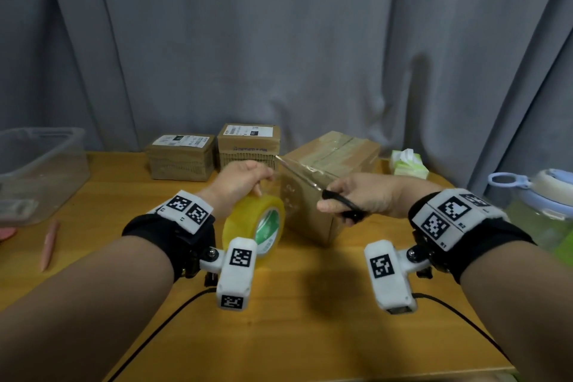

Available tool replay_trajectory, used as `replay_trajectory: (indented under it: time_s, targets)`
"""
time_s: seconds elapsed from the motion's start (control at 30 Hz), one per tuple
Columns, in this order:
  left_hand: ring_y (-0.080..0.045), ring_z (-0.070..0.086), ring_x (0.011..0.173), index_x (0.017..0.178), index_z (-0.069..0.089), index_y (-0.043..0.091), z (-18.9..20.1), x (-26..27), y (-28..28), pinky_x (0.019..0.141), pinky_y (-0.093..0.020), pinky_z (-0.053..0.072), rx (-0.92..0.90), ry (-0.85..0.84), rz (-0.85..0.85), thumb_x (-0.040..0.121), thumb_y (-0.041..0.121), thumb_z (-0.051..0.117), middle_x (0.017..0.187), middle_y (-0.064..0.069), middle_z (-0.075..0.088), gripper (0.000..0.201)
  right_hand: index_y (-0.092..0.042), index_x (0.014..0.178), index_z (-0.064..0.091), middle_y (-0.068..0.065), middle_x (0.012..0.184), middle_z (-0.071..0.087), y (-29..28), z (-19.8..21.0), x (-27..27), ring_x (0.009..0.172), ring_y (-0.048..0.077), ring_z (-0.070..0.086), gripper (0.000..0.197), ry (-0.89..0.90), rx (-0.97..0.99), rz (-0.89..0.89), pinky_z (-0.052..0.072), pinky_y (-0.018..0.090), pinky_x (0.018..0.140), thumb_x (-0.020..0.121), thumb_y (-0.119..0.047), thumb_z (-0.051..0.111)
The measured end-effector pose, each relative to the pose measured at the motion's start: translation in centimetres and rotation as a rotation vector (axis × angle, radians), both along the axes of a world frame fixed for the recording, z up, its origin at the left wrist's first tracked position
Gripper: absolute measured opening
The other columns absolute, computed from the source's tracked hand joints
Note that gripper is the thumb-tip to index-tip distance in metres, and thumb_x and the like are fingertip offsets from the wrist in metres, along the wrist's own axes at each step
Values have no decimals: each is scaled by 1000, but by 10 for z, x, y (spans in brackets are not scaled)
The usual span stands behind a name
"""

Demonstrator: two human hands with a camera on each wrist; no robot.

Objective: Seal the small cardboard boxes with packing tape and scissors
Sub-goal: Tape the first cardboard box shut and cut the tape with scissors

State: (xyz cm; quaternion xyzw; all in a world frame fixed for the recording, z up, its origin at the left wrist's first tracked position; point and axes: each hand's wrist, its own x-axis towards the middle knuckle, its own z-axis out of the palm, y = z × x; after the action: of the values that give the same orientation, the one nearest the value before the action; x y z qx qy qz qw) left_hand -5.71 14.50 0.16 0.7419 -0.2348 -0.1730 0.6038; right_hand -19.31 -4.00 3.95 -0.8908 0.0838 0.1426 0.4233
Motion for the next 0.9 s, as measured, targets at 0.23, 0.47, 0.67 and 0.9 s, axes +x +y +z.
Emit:
replay_trajectory:
  time_s: [0.23,0.47,0.67,0.9]
  targets:
    - [-11,56,63,88,63,13,-10,-2,49,77,-27,46,-109,-156,82,95,17,51,64,-5,57,15,-10,75,58,4,68,59,63,-59,31,55,15,52,28,217,-383,-36,37,23,49,96,-30,56]
    - [-5,60,73,93,56,17,-13,-6,67,80,-16,46,-52,-428,-109,99,15,47,74,-5,62,11,-12,115,61,6,105,64,84,-78,59,88,18,58,28,-438,-252,-312,46,27,76,87,-15,57]
    - [7,54,71,94,58,6,-11,-10,70,69,-8,43,11,-552,-149,96,9,49,80,6,58,9,-13,124,53,15,105,66,106,-49,63,103,26,64,57,-543,247,-88,49,35,94,72,-7,77]
    - [-17,48,105,89,66,36,-28,-14,75,95,-40,40,147,-693,-1,90,40,55,86,19,64,11,-19,80,51,-2,67,58,123,-52,74,60,6,50,29,-652,85,-129,41,19,56,78,8,63]
